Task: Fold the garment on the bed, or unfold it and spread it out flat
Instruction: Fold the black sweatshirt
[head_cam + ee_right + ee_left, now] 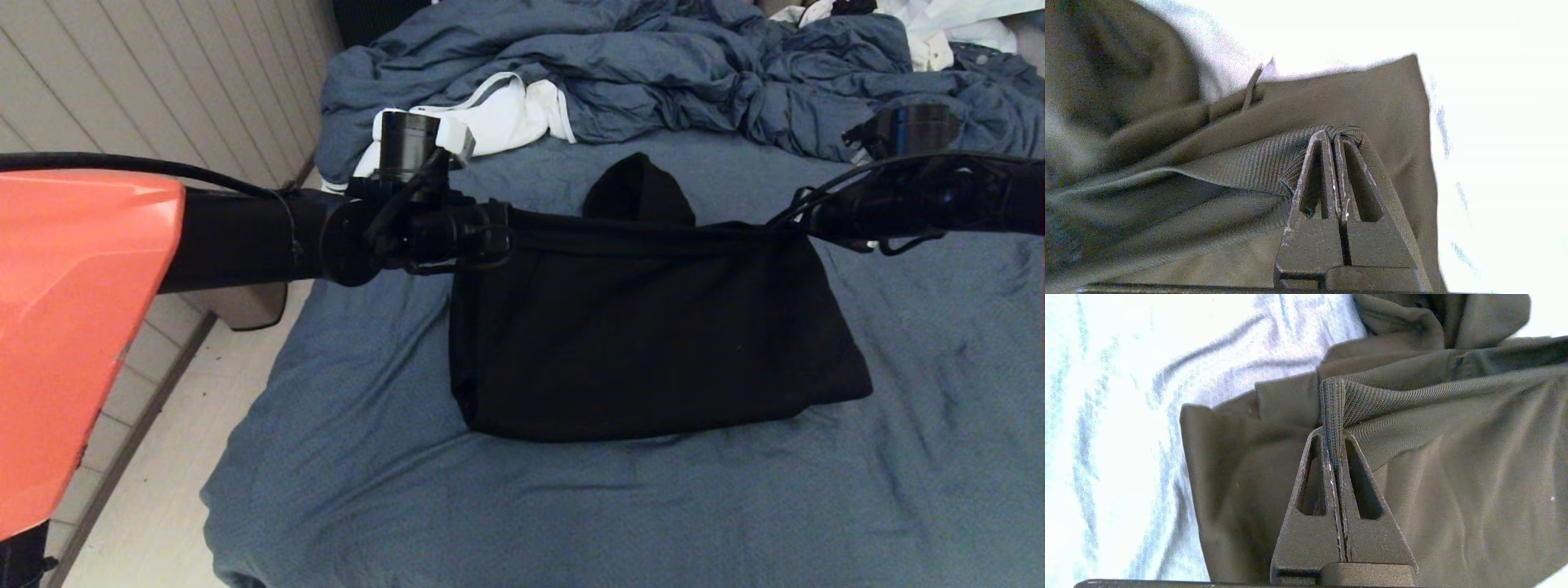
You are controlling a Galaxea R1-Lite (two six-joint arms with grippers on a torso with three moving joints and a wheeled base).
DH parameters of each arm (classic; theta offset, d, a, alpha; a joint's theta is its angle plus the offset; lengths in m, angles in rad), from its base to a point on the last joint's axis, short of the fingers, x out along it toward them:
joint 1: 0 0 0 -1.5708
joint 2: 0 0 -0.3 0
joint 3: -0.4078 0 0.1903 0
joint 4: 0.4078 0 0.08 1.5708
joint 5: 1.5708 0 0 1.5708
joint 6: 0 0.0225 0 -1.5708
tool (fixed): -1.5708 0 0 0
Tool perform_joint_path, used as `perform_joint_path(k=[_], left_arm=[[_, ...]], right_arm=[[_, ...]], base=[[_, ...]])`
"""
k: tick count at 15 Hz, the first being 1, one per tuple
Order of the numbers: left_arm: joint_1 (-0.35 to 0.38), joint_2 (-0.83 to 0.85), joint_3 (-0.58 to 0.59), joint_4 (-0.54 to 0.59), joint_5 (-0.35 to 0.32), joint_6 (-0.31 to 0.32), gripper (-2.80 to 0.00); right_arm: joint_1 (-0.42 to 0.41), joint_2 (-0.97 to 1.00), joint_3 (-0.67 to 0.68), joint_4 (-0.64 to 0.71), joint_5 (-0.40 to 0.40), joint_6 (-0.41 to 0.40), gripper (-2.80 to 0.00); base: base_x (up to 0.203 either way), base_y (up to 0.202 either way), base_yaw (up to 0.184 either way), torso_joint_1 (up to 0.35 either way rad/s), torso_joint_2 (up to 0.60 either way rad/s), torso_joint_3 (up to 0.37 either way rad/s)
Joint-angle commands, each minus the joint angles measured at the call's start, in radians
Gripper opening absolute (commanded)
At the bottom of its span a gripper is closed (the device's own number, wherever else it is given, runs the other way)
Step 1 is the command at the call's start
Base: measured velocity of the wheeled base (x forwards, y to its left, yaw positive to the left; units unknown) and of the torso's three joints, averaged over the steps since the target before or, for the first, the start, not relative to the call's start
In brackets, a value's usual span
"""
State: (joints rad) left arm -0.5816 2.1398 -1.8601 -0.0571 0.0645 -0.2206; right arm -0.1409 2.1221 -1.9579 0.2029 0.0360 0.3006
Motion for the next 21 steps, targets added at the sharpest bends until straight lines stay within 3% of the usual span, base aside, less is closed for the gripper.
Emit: perform_joint_path(k=[1, 7, 12, 21], left_arm=[[0.014, 0.041, -0.044, 0.0, 0.0, -0.002, -2.8], [0.039, 0.11, -0.074, -0.007, -0.017, 0.006, -2.8], [0.068, 0.167, -0.077, -0.036, -0.023, 0.047, -2.8], [0.069, 0.209, -0.082, -0.056, -0.023, 0.085, -2.8]], right_arm=[[0.001, 0.032, -0.002, -0.026, -0.002, 0.0, -2.8], [0.007, 0.075, -0.001, -0.08, -0.034, -0.014, -2.8], [0.005, 0.124, -0.001, -0.129, -0.034, -0.033, -2.8], [0.003, 0.155, -0.001, -0.168, -0.034, -0.068, -2.8]], base=[[0.0, 0.0, 0.0, 0.0, 0.0, 0.0], [0.0, 0.0, 0.0, 0.0, 0.0, 0.0], [0.0, 0.0, 0.0, 0.0, 0.0, 0.0], [0.0, 0.0, 0.0, 0.0, 0.0, 0.0]])
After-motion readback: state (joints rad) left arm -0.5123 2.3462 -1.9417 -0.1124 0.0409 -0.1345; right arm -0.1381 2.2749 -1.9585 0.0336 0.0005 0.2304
